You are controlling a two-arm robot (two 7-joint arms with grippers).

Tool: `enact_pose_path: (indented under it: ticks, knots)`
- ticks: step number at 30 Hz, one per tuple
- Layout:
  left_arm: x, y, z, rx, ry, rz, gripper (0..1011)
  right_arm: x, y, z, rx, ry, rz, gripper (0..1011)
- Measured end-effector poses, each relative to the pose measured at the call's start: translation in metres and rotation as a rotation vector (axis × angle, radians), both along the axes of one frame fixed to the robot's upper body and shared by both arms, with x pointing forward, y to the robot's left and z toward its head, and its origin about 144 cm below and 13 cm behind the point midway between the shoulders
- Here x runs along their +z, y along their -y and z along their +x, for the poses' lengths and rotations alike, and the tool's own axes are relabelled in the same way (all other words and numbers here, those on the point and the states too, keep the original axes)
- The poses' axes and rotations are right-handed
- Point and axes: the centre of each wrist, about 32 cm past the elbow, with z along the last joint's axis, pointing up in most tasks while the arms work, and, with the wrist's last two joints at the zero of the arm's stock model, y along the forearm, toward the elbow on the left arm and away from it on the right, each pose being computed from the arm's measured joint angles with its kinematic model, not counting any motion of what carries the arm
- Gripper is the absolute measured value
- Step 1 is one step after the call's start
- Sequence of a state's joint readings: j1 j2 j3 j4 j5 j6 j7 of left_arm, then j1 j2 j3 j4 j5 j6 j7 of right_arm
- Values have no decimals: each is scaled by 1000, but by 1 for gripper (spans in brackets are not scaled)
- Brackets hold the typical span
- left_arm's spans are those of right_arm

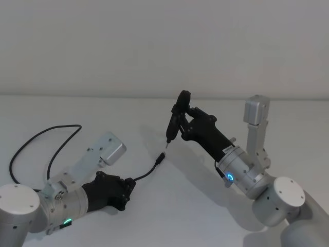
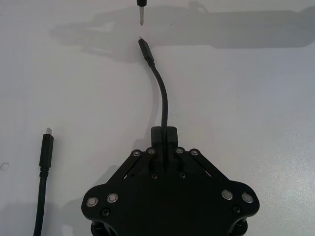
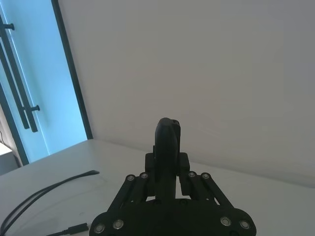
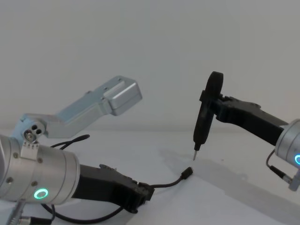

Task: Pick up the data cable with the one hand.

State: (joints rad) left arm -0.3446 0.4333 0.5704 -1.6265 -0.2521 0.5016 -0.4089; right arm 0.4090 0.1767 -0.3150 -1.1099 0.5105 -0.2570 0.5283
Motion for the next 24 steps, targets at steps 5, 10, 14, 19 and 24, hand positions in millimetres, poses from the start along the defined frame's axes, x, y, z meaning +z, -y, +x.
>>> enact_pose_path:
  ticks: [5,10,14,19,24]
  knots:
    - [0,0,0,0,0,0,50,-3,-1,3,2,-4,2,275]
    - [0,0,0,0,0,0,50,-6,-2,5,3,-8,2,275]
    - [0,0,0,0,0,0,50,-7,-2,6,4,-11,-1,274]
    - [0,0,0,0,0,0,50,-9,-3,8,3,-13,-4,275]
    - [0,0,0,0,0,0,50,-10,-3,8,4,-16,-8,275]
